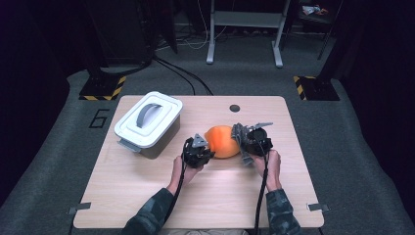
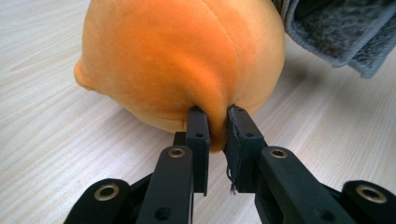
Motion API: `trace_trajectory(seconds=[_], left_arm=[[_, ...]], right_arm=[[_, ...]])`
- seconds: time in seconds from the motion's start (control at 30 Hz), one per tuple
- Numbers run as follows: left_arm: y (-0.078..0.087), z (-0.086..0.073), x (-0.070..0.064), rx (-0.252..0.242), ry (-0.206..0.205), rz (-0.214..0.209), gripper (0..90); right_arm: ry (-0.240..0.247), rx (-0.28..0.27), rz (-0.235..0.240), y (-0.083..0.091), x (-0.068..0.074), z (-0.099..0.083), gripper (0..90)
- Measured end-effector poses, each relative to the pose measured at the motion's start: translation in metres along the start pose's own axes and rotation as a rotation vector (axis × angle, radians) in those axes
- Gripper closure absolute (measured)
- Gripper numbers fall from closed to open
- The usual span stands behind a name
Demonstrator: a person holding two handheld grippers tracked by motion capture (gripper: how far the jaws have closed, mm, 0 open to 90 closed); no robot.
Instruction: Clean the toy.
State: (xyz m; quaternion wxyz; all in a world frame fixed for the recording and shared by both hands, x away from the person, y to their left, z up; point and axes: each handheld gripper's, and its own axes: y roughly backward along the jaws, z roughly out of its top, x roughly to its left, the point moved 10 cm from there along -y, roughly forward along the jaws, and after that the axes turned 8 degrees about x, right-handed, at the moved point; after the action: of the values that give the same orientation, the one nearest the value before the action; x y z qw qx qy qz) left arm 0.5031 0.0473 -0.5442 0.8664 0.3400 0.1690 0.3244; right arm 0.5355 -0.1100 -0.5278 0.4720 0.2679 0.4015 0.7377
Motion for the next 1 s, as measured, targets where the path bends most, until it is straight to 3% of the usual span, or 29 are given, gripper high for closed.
trace_trajectory(seconds=[0.1, 0.27, 0.33, 0.43, 0.47, 0.5, 0.6, 0.67, 0.77, 0.9, 1.0], left_arm=[[0.0, 0.0, 0.0, 0.003, -0.003, 0.0, 80.1], [-0.001, -0.001, 0.001, 0.005, -0.003, -0.004, 80.1], [0.0, -0.001, 0.001, 0.006, -0.003, -0.005, 80.1], [0.0, -0.001, 0.002, 0.005, 0.001, -0.006, 80.0], [0.0, -0.001, 0.002, 0.005, 0.001, -0.005, 80.0], [0.0, 0.0, 0.002, 0.005, 0.0, -0.005, 80.0], [-0.001, 0.0, 0.001, 0.007, 0.001, -0.007, 80.0], [-0.001, 0.0, 0.001, 0.005, -0.002, -0.005, 79.9], [0.0, -0.001, 0.002, 0.009, -0.006, 0.0, 79.1], [0.001, -0.005, 0.002, 0.007, -0.004, 0.014, 66.9], [0.002, -0.007, 0.005, 0.01, -0.012, 0.066, 53.5]], right_arm=[[-0.037, 0.036, 0.007, -0.012, -0.007, -0.009, 73.4], [-0.059, 0.095, 0.011, -0.031, -0.015, -0.022, 73.4], [-0.06, 0.097, 0.017, -0.03, -0.016, -0.023, 73.4], [-0.063, 0.049, -0.014, -0.012, -0.018, -0.017, 73.4], [-0.046, 0.0, -0.018, -0.001, -0.017, -0.01, 73.4], [-0.042, -0.015, -0.023, 0.005, -0.015, -0.006, 73.4], [0.022, -0.09, 0.006, 0.027, 0.006, 0.011, 73.4], [0.057, -0.079, 0.024, 0.026, 0.017, 0.016, 73.5], [0.082, -0.019, -0.002, 0.009, 0.024, 0.017, 73.7], [0.047, -0.022, 0.023, 0.002, 0.02, 0.016, 73.8], [0.04, -0.018, 0.031, 0.001, 0.018, 0.014, 73.8]])
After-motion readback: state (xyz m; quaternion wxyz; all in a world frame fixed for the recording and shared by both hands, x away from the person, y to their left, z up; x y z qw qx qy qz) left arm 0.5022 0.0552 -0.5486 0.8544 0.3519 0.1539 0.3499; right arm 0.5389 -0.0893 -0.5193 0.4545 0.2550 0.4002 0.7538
